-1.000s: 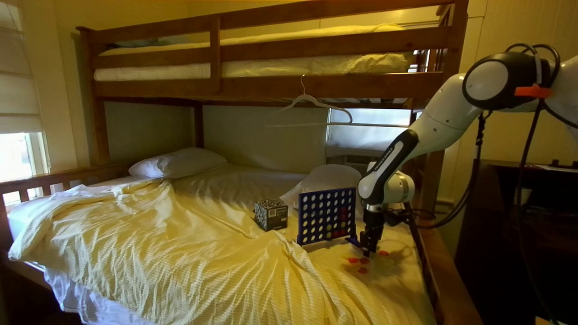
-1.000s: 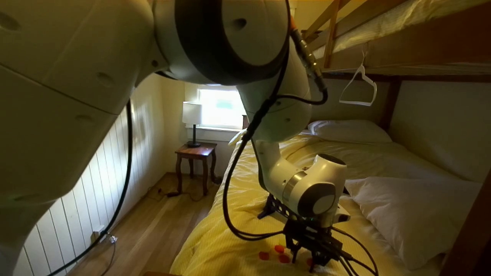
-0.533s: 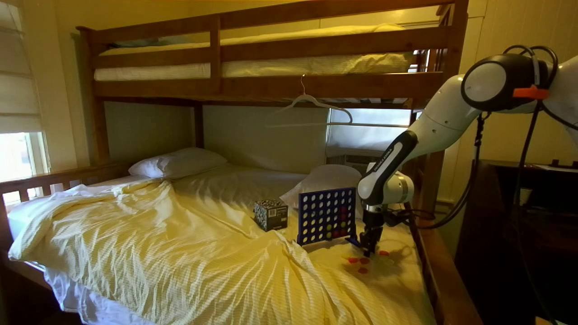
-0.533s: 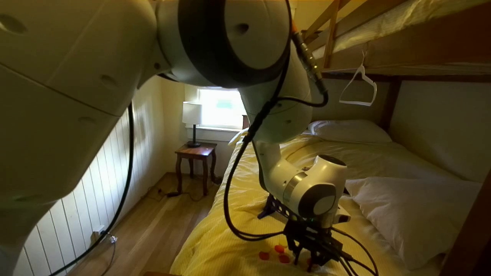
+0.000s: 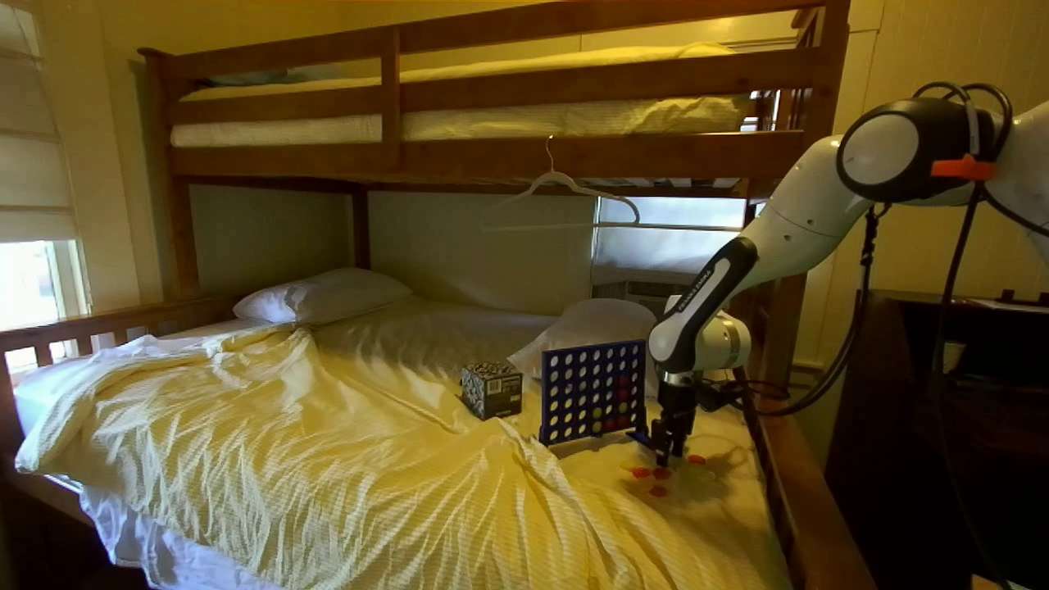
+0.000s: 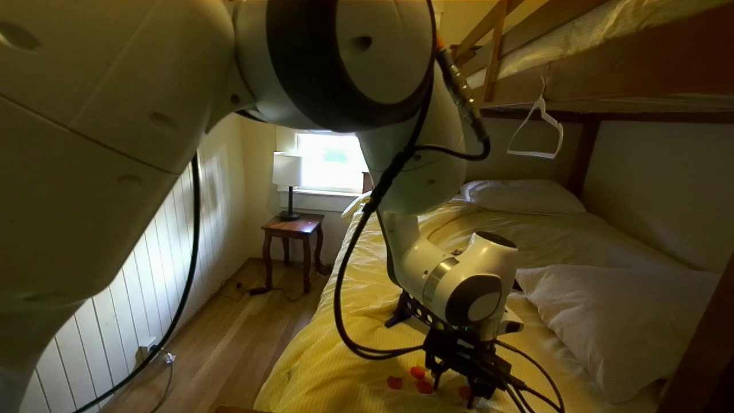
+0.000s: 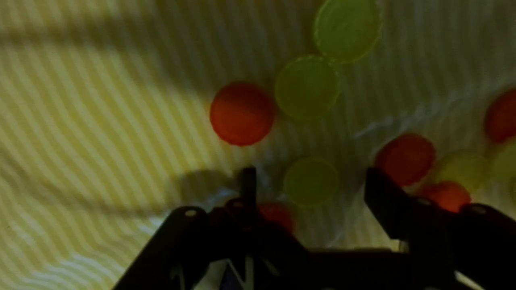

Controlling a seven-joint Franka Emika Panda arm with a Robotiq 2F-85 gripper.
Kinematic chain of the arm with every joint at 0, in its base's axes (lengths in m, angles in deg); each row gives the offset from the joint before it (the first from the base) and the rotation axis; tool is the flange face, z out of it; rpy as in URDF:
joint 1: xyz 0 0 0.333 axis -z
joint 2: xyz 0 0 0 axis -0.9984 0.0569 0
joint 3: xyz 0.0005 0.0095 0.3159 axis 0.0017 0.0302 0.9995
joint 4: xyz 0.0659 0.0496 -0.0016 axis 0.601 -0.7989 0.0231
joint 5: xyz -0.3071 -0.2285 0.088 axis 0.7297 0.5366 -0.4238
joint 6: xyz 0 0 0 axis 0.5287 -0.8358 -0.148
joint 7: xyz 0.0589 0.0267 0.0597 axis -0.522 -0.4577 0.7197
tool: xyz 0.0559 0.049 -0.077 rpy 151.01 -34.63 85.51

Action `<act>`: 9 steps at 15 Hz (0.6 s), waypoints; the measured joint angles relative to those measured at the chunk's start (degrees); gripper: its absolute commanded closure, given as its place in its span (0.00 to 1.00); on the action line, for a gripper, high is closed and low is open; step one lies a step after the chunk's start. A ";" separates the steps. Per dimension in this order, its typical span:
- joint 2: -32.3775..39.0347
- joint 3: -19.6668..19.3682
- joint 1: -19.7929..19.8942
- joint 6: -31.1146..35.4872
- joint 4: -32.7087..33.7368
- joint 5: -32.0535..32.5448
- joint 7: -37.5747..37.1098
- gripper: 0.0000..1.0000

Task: Put one yellow chip in the blue gameboard.

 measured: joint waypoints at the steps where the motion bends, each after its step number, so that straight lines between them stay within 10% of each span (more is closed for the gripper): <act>1: 0.00 0.03 0.00 0.00 0.00 0.00 -0.07 0.43; 3: 0.04 0.04 0.01 0.00 0.01 0.00 -0.13 0.37; 9: 0.07 0.04 0.03 0.00 0.02 0.00 -0.14 0.80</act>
